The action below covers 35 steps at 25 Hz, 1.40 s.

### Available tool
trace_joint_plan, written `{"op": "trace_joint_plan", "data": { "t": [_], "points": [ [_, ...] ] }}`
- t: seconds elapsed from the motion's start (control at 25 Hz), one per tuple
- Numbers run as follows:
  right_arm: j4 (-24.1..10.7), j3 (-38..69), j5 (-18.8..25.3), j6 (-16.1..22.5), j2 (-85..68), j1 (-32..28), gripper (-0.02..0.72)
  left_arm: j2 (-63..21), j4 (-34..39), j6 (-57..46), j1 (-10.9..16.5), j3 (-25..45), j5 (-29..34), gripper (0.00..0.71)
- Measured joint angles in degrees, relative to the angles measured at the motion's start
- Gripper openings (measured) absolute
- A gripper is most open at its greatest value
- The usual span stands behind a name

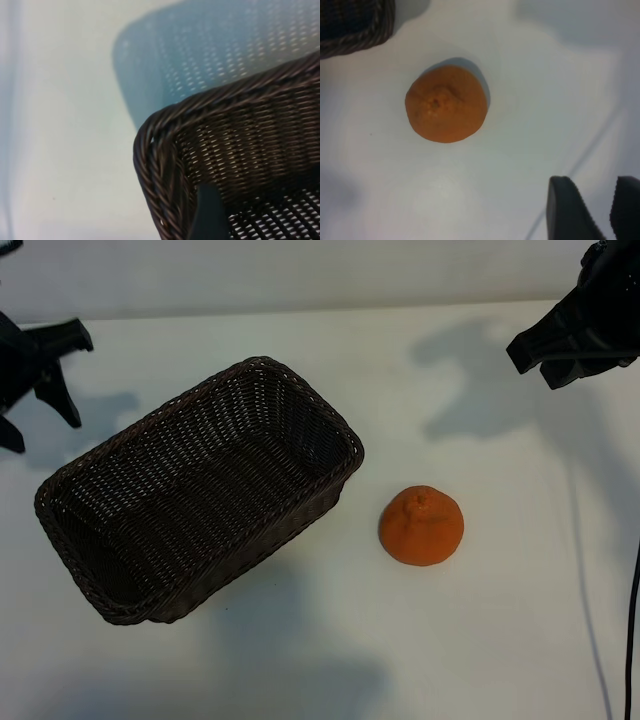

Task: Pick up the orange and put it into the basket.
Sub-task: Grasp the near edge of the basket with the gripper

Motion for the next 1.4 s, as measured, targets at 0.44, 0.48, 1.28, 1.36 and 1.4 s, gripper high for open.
{"op": "trace_joint_plan", "data": {
  "t": [0.44, 0.48, 1.28, 1.36, 1.4],
  "points": [
    [0.0, 0.0, 0.0, 0.0, 0.0, 0.0, 0.255, 0.0, 0.0, -0.74, 0.0, 12.82, -10.44, 0.56],
    [0.0, 0.0, 0.0, 0.0, 0.0, 0.0, 0.255, 0.0, 0.0, -0.78, 0.0, 13.2, -10.56, 0.56],
    [0.0, 0.0, 0.0, 0.0, 0.0, 0.0, 0.255, 0.0, 5.36, -3.95, 0.0, 14.3, -10.76, 0.56],
    [0.0, 0.0, 0.0, 0.0, 0.0, 0.0, 0.255, -0.04, 5.13, -3.95, 0.0, 15.92, -12.14, 0.56],
    [0.0, 0.0, 0.0, 0.0, 0.0, 0.0, 0.255, -0.04, 5.06, -3.95, 0.0, 16.84, -13.02, 0.56]
  ]
}}
